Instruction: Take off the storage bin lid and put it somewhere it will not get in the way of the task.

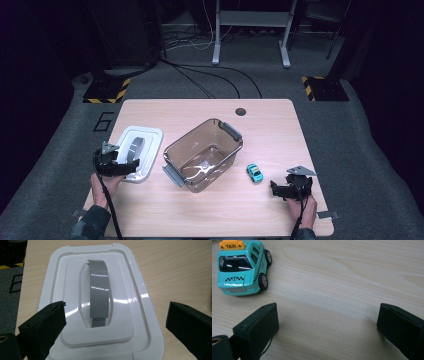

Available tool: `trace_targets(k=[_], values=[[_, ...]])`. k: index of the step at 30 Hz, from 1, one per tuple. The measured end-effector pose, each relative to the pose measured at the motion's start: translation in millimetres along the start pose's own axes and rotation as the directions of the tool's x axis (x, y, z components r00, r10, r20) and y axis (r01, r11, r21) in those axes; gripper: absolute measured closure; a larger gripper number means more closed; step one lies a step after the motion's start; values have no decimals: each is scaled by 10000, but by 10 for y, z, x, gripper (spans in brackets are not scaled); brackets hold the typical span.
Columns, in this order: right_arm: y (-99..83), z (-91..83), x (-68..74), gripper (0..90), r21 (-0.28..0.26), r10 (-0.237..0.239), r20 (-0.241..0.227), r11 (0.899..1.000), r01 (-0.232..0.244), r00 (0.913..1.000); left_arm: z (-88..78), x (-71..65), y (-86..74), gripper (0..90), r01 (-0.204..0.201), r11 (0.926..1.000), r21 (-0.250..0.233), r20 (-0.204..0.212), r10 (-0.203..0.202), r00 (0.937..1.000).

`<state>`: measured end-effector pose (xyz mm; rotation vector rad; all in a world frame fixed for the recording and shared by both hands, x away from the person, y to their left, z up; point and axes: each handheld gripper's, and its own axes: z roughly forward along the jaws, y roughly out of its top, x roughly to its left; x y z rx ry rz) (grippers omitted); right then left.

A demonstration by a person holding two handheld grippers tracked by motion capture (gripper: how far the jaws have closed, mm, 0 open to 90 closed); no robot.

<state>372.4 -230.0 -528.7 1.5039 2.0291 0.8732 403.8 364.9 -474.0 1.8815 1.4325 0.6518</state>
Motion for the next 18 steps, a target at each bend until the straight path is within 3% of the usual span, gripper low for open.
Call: trace_targets(k=[4,8,10,13,15,18], values=[[1,0,0,32,9,-19,2,10000,19,10000,-60,-68,-123,1,85,9998,-156,142,-83,9999],[0,0,-2,31,23,-57,-2,10000,57,10000,-92,-175,-275,0,-129,9999,35,275,128,9995],[1,1,0,30,19,-51,29,10000,51,10000,-85,-234,-349,0,-251,9990,371,478,233,9986],[1,1,2,30,15,-33,46,10000,33,10000,-95,-339,-456,0,-545,9974,465,505,522,9974],[3,2,3,30,23,-14,52,10000,13,10000,-113,-395,-524,0,-478,9977,484,667,445,9968],[5,2,4,28,41,-15,70,10000,14,10000,-119,-492,-626,0,-699,9965,452,527,675,9963]])
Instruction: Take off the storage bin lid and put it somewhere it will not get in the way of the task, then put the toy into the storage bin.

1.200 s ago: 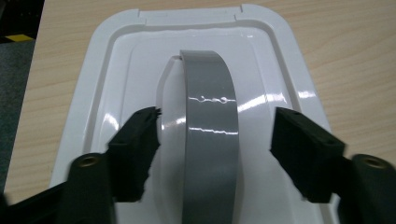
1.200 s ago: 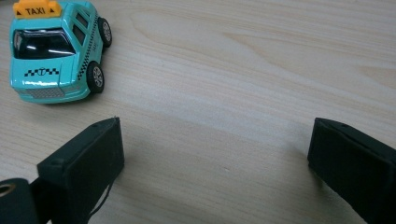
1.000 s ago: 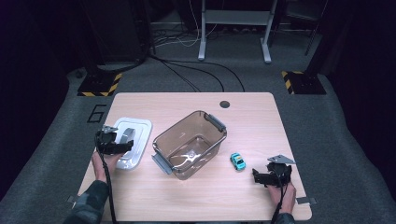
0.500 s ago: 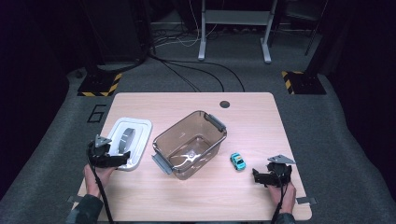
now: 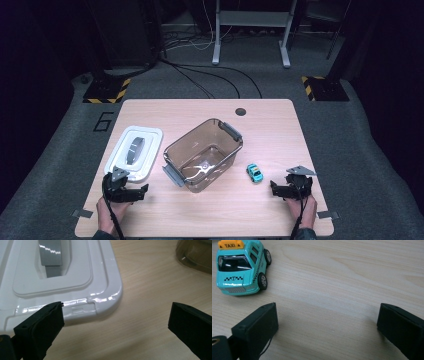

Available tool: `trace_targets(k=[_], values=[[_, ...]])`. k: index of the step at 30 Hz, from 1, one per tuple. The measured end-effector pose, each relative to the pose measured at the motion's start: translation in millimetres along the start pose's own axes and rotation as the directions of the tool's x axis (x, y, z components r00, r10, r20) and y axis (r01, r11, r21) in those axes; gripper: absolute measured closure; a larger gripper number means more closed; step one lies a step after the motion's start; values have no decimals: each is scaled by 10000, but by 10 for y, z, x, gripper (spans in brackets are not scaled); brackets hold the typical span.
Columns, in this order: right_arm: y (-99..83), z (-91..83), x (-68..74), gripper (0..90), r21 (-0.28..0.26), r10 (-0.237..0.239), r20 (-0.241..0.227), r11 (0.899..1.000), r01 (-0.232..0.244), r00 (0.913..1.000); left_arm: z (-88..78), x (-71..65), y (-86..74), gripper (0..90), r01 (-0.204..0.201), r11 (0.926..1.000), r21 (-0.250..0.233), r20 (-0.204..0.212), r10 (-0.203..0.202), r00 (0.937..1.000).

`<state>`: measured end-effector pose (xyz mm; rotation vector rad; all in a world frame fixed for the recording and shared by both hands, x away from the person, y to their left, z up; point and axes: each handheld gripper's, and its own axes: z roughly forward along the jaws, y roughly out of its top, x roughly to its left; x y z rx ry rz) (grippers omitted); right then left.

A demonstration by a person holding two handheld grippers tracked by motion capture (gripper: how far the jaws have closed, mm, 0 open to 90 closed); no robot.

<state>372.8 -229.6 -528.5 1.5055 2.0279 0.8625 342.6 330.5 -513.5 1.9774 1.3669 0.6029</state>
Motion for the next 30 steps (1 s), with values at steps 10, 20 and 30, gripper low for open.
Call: trace_targets(k=[10,20,30], values=[[2,1,-2,24,24,52,42,10000,-52,10000,50,-73,-192,0,72,9996,264,-12,-71,10000],[-2,-1,2,23,18,97,82,10000,-97,9999,49,-72,-193,0,68,9996,281,-1,-68,10000],[-2,1,-6,21,11,86,105,10000,-86,9999,56,-77,-195,0,142,9997,176,-8,-142,9999]])
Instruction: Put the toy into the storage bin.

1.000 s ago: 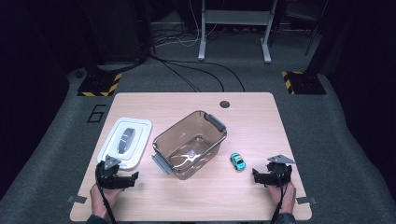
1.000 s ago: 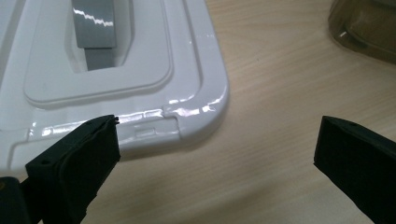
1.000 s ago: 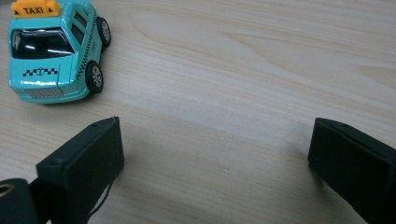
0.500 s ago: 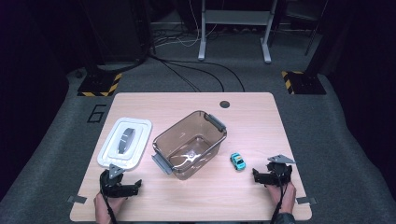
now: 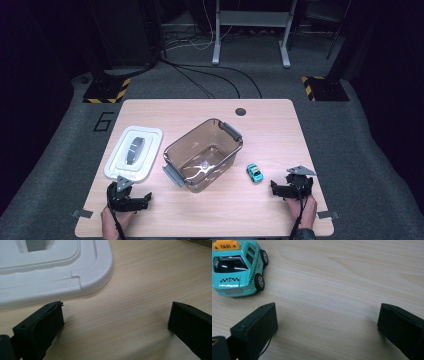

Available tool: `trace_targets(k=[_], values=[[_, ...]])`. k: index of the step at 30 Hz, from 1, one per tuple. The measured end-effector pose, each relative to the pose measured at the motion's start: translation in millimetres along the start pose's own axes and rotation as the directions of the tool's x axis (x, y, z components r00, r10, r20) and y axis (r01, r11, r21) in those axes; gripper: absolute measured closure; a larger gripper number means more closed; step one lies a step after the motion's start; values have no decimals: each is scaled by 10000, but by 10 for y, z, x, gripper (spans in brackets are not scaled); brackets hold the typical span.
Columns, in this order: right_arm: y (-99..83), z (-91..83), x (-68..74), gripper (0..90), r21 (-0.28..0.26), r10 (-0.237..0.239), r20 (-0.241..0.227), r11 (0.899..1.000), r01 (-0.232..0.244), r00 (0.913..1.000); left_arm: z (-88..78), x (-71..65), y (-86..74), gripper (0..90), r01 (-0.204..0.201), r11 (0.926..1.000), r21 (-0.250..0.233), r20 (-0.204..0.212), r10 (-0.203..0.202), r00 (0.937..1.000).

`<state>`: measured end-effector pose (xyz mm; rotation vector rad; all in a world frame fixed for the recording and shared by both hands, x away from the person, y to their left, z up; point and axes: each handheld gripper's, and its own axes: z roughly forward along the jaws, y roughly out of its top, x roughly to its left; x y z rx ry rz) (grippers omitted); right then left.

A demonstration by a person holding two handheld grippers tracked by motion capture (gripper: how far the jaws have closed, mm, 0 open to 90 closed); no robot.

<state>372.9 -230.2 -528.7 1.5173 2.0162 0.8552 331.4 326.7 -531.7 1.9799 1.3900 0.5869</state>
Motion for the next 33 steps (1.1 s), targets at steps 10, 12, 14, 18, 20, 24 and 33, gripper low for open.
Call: trace_targets(k=[10,12,14,18,20,24,33], values=[[27,-9,-15,29,205,71,-19,9998,-70,10000,-7,7,3,0,-92,9999,113,14,92,10000],[31,-27,-28,31,249,267,-114,9993,-264,9996,-4,5,2,0,-69,10000,63,13,69,10000],[44,-60,-30,40,226,531,-179,9984,-527,9984,-5,4,1,0,-63,9999,81,14,63,10000],[101,-133,0,48,142,747,-379,9971,-742,9965,-5,4,1,0,-57,10000,80,10,57,10000],[135,-168,36,50,101,771,-481,9970,-767,9959,-5,4,1,0,-62,9999,81,10,62,10000],[198,-203,113,52,27,779,-641,9970,-779,9949,-5,3,0,0,-44,10000,76,4,44,10000],[335,-168,329,55,44,566,-926,9984,-564,9941,-4,0,0,0,1,10000,68,15,-1,10000]])
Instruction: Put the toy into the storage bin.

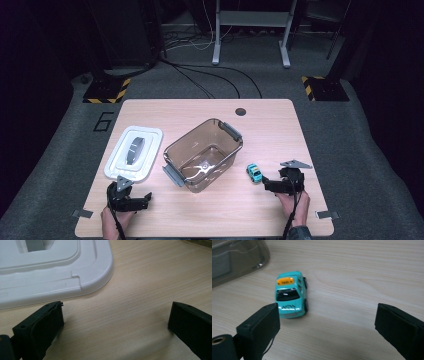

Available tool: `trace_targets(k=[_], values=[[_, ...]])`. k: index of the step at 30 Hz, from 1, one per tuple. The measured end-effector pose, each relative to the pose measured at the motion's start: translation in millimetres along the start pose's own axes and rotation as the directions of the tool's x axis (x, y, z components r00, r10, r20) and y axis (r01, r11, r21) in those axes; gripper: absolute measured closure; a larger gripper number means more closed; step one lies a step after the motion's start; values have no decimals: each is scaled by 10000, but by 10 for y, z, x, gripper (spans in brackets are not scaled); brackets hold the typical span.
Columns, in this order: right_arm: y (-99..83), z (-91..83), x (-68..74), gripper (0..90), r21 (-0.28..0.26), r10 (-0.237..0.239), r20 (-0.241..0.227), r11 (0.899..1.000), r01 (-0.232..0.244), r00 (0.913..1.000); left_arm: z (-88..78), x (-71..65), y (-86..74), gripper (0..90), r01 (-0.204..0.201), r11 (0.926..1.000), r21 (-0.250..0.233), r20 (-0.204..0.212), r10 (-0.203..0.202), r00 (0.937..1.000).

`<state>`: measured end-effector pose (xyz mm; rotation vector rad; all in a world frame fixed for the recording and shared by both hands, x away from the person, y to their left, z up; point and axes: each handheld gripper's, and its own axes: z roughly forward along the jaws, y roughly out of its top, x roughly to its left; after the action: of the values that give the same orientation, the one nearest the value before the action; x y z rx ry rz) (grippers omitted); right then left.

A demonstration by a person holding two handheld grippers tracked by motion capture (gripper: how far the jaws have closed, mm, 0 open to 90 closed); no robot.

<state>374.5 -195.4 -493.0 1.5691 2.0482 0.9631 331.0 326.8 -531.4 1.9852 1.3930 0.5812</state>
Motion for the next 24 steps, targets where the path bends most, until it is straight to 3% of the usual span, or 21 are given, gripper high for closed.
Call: trace_targets(k=[12,21,24], values=[[126,247,279,59,289,-311,-236,9991,317,9992,0,0,0,0,3,10000,-1,-4,-3,10000],[147,405,381,26,561,-308,-195,9979,319,9993,1,-2,-1,0,30,10000,-10,-9,-30,10000],[144,451,394,51,529,-454,-219,9975,465,9987,1,-3,0,0,44,10000,-10,-28,-44,10000]])
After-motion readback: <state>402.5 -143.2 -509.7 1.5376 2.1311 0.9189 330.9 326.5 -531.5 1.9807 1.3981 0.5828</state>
